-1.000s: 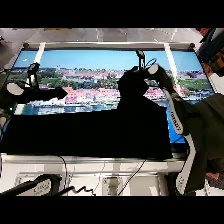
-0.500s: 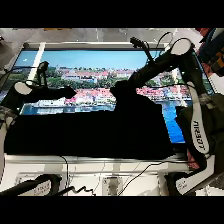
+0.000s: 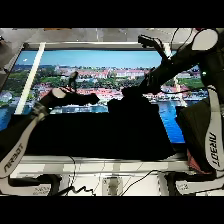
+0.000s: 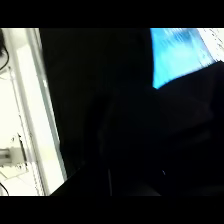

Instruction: Fold the clothes and pants, and hang the long-sleeved shirts on hangers.

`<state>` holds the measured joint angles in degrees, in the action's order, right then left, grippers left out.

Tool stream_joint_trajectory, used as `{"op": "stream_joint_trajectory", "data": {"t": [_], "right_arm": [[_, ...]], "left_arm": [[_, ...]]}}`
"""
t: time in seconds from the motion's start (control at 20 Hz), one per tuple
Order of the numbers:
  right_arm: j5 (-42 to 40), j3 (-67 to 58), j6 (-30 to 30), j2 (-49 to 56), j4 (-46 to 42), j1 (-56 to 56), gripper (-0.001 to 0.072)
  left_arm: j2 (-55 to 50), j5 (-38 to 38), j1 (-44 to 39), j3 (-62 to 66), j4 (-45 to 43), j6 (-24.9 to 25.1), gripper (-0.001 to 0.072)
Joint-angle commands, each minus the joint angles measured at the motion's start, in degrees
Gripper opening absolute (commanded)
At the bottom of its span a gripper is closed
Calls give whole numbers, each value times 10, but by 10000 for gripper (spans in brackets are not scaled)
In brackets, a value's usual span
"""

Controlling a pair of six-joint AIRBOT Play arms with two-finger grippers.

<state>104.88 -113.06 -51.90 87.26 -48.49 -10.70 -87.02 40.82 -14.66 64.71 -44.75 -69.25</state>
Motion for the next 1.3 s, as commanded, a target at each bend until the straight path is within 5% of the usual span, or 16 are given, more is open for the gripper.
{"op": "stream_joint_trajectory", "data": {"t": [0.0, 0.25, 0.35, 0.4, 0.7, 0.75, 1.05, 1.2, 1.25], "right_arm": [[-33, 38, -11, -62, -49, 1, 18], [-271, 210, -90, -152, -49, -1, 42], [-300, 248, -161, -145, -47, -1, 388], [-298, 260, -164, -144, -43, -1, 447], [-299, 264, -168, -153, -36, -1, 460], [-299, 264, -169, -156, -36, -1, 460], [-309, 264, -169, -181, -46, 0, 459], [-345, 263, -180, -198, -101, 0, 444], [-359, 262, -194, -202, -148, 0, 372]], "left_arm": [[-50, -30, -53, 0, 35, -4, 700], [-74, -91, -80, 0, 66, -4, 701], [-86, -125, -87, 1, 105, -4, 702], [-93, -144, -90, 2, 128, -4, 702], [-170, -134, -103, 78, 136, -5, 697], [-183, -129, -104, 92, 136, -7, 658], [-192, -148, -86, 101, 136, -11, 8], [-167, -147, -66, 101, 134, -10, 7], [-152, -148, -58, 101, 133, -7, 6]]}}
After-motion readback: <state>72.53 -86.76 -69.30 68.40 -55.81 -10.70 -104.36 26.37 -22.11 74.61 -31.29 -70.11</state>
